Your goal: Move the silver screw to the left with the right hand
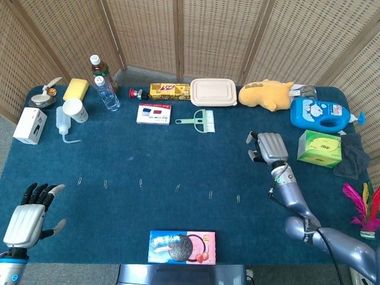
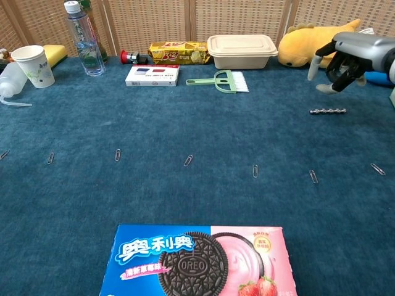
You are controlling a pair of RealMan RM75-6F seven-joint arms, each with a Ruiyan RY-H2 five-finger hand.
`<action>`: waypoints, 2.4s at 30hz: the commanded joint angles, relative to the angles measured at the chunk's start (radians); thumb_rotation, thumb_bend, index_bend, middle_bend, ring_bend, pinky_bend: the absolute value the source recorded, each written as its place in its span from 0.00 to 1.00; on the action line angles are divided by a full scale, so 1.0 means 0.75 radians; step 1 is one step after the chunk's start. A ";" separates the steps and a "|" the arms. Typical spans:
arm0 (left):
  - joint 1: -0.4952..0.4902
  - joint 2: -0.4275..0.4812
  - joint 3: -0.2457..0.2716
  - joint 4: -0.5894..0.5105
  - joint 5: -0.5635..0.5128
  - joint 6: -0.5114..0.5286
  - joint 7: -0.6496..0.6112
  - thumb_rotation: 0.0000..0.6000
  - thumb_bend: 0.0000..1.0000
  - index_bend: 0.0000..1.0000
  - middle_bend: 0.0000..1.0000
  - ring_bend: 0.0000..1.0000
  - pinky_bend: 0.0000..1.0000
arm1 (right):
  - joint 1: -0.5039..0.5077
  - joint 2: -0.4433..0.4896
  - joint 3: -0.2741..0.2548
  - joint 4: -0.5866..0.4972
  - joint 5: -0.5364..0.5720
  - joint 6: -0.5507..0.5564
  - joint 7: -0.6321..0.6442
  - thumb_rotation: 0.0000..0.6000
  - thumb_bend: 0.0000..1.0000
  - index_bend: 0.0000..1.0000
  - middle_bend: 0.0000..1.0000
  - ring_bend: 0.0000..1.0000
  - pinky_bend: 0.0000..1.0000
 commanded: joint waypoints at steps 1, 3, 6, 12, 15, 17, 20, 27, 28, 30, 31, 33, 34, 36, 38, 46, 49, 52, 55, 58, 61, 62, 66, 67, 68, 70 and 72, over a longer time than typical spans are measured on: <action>-0.003 -0.004 0.002 0.001 0.008 -0.001 -0.001 1.00 0.39 0.15 0.18 0.11 0.02 | 0.032 -0.042 -0.025 0.051 0.040 0.006 -0.081 1.00 0.39 0.45 0.85 0.93 0.78; -0.006 -0.006 0.002 0.003 0.011 -0.004 -0.001 1.00 0.39 0.15 0.18 0.11 0.02 | 0.045 -0.059 -0.034 0.073 0.074 -0.003 -0.123 1.00 0.38 0.47 0.85 0.93 0.78; -0.009 -0.008 0.000 0.005 0.014 -0.003 -0.003 1.00 0.39 0.15 0.18 0.11 0.02 | 0.062 -0.077 -0.044 0.096 0.115 -0.006 -0.182 1.00 0.37 0.47 0.85 0.93 0.78; -0.008 -0.013 0.003 0.013 0.015 0.000 -0.015 1.00 0.39 0.15 0.18 0.11 0.02 | 0.088 -0.100 -0.051 0.113 0.180 -0.009 -0.248 1.00 0.32 0.45 0.85 0.93 0.78; -0.006 -0.013 0.005 0.019 0.014 0.001 -0.020 1.00 0.39 0.15 0.18 0.11 0.02 | 0.097 -0.115 -0.053 0.127 0.197 0.002 -0.266 1.00 0.32 0.53 0.86 0.93 0.78; -0.006 -0.012 0.004 0.024 0.014 0.004 -0.025 1.00 0.39 0.15 0.18 0.11 0.02 | 0.103 -0.129 -0.054 0.136 0.208 0.014 -0.279 1.00 0.32 0.57 0.87 0.93 0.78; -0.005 -0.014 0.004 0.034 0.015 0.008 -0.034 1.00 0.39 0.15 0.18 0.11 0.02 | 0.109 -0.146 -0.053 0.146 0.224 0.022 -0.287 1.00 0.32 0.60 0.87 0.93 0.78; -0.007 -0.021 0.004 0.056 0.016 0.007 -0.057 1.00 0.40 0.15 0.18 0.11 0.02 | 0.128 -0.176 -0.054 0.174 0.255 0.019 -0.305 1.00 0.32 0.58 0.87 0.93 0.78; -0.007 -0.021 0.004 0.060 0.015 0.007 -0.061 1.00 0.40 0.15 0.18 0.11 0.02 | 0.133 -0.181 -0.051 0.181 0.260 0.021 -0.306 1.00 0.32 0.57 0.87 0.93 0.78; -0.007 -0.021 0.005 0.065 0.014 0.007 -0.067 1.00 0.39 0.15 0.18 0.11 0.02 | 0.140 -0.187 -0.048 0.191 0.269 0.018 -0.311 1.00 0.32 0.55 0.87 0.93 0.78; -0.007 -0.021 0.005 0.068 0.015 0.006 -0.071 1.00 0.39 0.15 0.18 0.11 0.02 | 0.146 -0.191 -0.045 0.199 0.276 0.016 -0.317 1.00 0.32 0.54 0.87 0.93 0.78; -0.006 -0.022 0.007 0.072 0.016 0.006 -0.076 1.00 0.39 0.15 0.18 0.11 0.02 | 0.153 -0.196 -0.042 0.206 0.288 0.012 -0.324 1.00 0.32 0.53 0.87 0.93 0.78; -0.006 -0.023 0.007 0.075 0.016 0.007 -0.080 1.00 0.39 0.15 0.18 0.11 0.02 | 0.158 -0.199 -0.040 0.210 0.297 0.009 -0.330 1.00 0.32 0.52 0.87 0.93 0.78; -0.006 -0.025 0.007 0.079 0.015 0.006 -0.085 1.00 0.39 0.15 0.18 0.11 0.02 | 0.164 -0.202 -0.041 0.215 0.308 0.006 -0.342 1.00 0.32 0.52 0.87 0.93 0.78; -0.007 -0.025 0.007 0.081 0.015 0.007 -0.088 1.00 0.39 0.15 0.18 0.11 0.02 | 0.167 -0.204 -0.043 0.216 0.318 0.002 -0.349 1.00 0.32 0.52 0.87 0.93 0.78; -0.011 -0.029 0.005 0.090 0.020 0.007 -0.096 1.00 0.39 0.15 0.18 0.11 0.02 | 0.181 -0.213 -0.055 0.233 0.359 -0.005 -0.391 1.00 0.33 0.54 0.87 0.93 0.78; -0.012 -0.031 0.005 0.091 0.019 0.006 -0.098 1.00 0.39 0.15 0.18 0.11 0.02 | 0.189 -0.217 -0.055 0.238 0.372 -0.012 -0.400 1.00 0.33 0.53 0.87 0.93 0.78; -0.013 -0.033 0.005 0.094 0.017 0.004 -0.100 1.00 0.39 0.15 0.18 0.11 0.02 | 0.198 -0.220 -0.055 0.247 0.384 -0.015 -0.413 1.00 0.34 0.53 0.87 0.93 0.78; -0.016 -0.034 0.005 0.098 0.014 -0.002 -0.103 1.00 0.39 0.15 0.18 0.11 0.02 | 0.206 -0.223 -0.052 0.264 0.401 -0.007 -0.430 1.00 0.35 0.53 0.87 0.92 0.78; -0.019 -0.036 0.004 0.101 0.010 -0.007 -0.106 1.00 0.40 0.15 0.18 0.11 0.02 | 0.205 -0.223 -0.055 0.264 0.415 0.000 -0.440 1.00 0.37 0.54 0.86 0.92 0.78; -0.022 -0.039 0.004 0.103 0.011 -0.010 -0.104 1.00 0.39 0.15 0.18 0.11 0.02 | 0.204 -0.221 -0.061 0.263 0.418 0.006 -0.446 1.00 0.40 0.56 0.86 0.91 0.78; -0.023 -0.039 0.004 0.103 0.011 -0.011 -0.103 1.00 0.39 0.15 0.18 0.11 0.02 | 0.205 -0.222 -0.063 0.263 0.418 0.008 -0.449 1.00 0.41 0.56 0.86 0.91 0.78; -0.025 -0.039 0.003 0.102 0.010 -0.012 -0.101 1.00 0.39 0.15 0.18 0.11 0.02 | 0.205 -0.225 -0.070 0.263 0.417 0.012 -0.455 1.00 0.42 0.55 0.86 0.91 0.78; -0.025 -0.039 0.003 0.102 0.010 -0.011 -0.101 1.00 0.39 0.15 0.18 0.11 0.02 | 0.205 -0.225 -0.073 0.262 0.416 0.012 -0.456 1.00 0.42 0.54 0.86 0.91 0.78; -0.025 -0.039 0.003 0.102 0.010 -0.011 -0.101 1.00 0.39 0.15 0.18 0.11 0.02 | 0.206 -0.226 -0.074 0.261 0.416 0.010 -0.457 1.00 0.42 0.54 0.86 0.91 0.78; -0.026 -0.039 0.004 0.102 0.010 -0.011 -0.101 1.00 0.39 0.15 0.18 0.11 0.02 | 0.209 -0.230 -0.081 0.268 0.420 0.005 -0.467 1.00 0.42 0.53 0.86 0.91 0.78; -0.025 -0.040 0.005 0.102 0.011 -0.011 -0.100 1.00 0.39 0.15 0.18 0.11 0.02 | 0.212 -0.234 -0.082 0.276 0.426 0.000 -0.473 1.00 0.42 0.52 0.86 0.91 0.78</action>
